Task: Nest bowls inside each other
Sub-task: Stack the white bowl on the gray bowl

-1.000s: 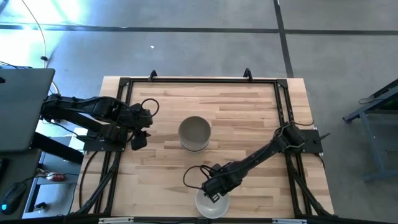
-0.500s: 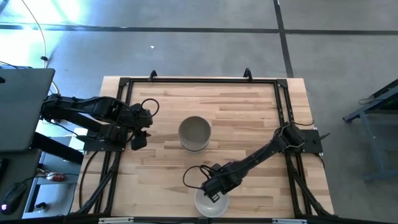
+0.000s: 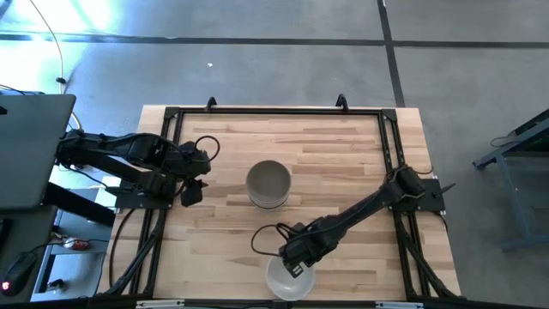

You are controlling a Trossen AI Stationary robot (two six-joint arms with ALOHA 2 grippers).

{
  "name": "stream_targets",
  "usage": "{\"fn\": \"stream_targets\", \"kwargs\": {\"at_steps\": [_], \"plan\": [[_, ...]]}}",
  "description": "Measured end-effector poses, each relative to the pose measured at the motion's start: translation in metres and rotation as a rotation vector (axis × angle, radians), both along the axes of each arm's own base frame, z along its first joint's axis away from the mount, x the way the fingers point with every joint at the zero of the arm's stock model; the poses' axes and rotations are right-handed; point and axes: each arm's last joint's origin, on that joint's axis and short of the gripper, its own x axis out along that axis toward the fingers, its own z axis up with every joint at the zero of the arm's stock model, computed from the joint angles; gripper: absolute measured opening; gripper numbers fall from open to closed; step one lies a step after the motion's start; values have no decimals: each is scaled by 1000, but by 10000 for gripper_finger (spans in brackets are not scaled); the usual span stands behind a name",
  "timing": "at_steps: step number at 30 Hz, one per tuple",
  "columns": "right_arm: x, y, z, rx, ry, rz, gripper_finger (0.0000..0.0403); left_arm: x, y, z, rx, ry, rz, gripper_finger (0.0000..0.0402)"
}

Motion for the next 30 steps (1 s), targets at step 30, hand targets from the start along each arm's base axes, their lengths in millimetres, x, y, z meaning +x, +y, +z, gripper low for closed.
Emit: {"fn": "stream_targets", "kwargs": {"at_steps": [30], "plan": [[-44,-105,124,17,-231,-120,0,0,3,0,90,-2,32,181]]}}
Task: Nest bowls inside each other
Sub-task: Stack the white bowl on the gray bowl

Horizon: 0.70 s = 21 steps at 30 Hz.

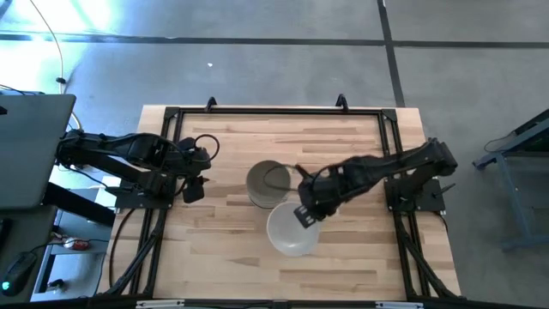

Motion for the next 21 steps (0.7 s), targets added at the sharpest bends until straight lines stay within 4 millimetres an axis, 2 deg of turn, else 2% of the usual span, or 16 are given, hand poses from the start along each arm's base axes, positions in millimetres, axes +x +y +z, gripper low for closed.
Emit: {"fn": "stream_targets", "kwargs": {"at_steps": [8,21], "plan": [[-8,-48,13,-46,-14,-22,0,0,0,0,3,-3,12,181],[-12,-113,15,-83,-10,-18,0,0,0,0,-11,-9,33,181]]}}
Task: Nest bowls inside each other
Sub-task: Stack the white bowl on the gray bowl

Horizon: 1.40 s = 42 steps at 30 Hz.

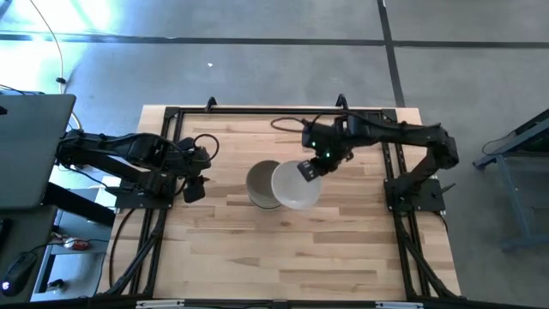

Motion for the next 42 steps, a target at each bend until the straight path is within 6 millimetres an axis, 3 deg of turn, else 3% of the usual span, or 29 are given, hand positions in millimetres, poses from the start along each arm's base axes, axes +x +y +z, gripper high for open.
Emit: {"fn": "stream_targets", "kwargs": {"at_steps": [7,17,20,25,30,36,42], "plan": [[-2,-19,2,7,-14,-16,0,0,0,0,-8,-2,7,181],[-1,-29,43,-76,-57,-26,0,6,-1,-4,-14,25,3,181],[6,-30,48,-87,-16,-4,0,11,-1,-7,-19,48,-7,181],[27,-35,57,-102,-87,26,0,19,-5,-13,-17,86,-25,181],[46,-40,51,-90,-100,55,0,23,-9,-19,-6,132,-20,181],[53,-41,30,-53,-20,70,0,15,-6,-24,48,235,61,181],[57,-41,25,-43,-7,65,0,4,-5,-43,34,281,118,181]]}}
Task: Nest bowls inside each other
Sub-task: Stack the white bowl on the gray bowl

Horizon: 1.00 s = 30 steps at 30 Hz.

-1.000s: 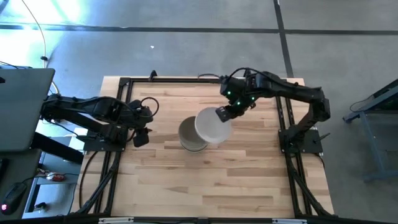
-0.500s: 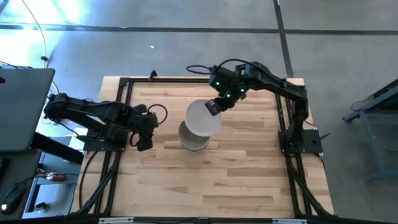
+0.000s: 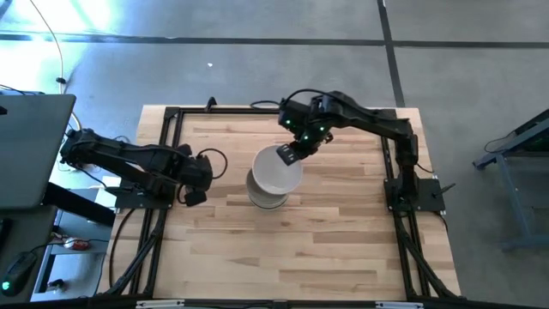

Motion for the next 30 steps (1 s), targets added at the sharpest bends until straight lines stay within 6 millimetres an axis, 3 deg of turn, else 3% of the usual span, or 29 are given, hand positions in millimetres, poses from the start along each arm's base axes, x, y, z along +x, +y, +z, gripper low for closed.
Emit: {"fn": "stream_targets", "kwargs": {"at_steps": [10,30], "plan": [[12,-3,-15,28,35,1,0,0,-1,-37,-48,20,26,181],[24,-6,-23,50,4,6,0,1,0,-37,-22,14,-4,181]]}}
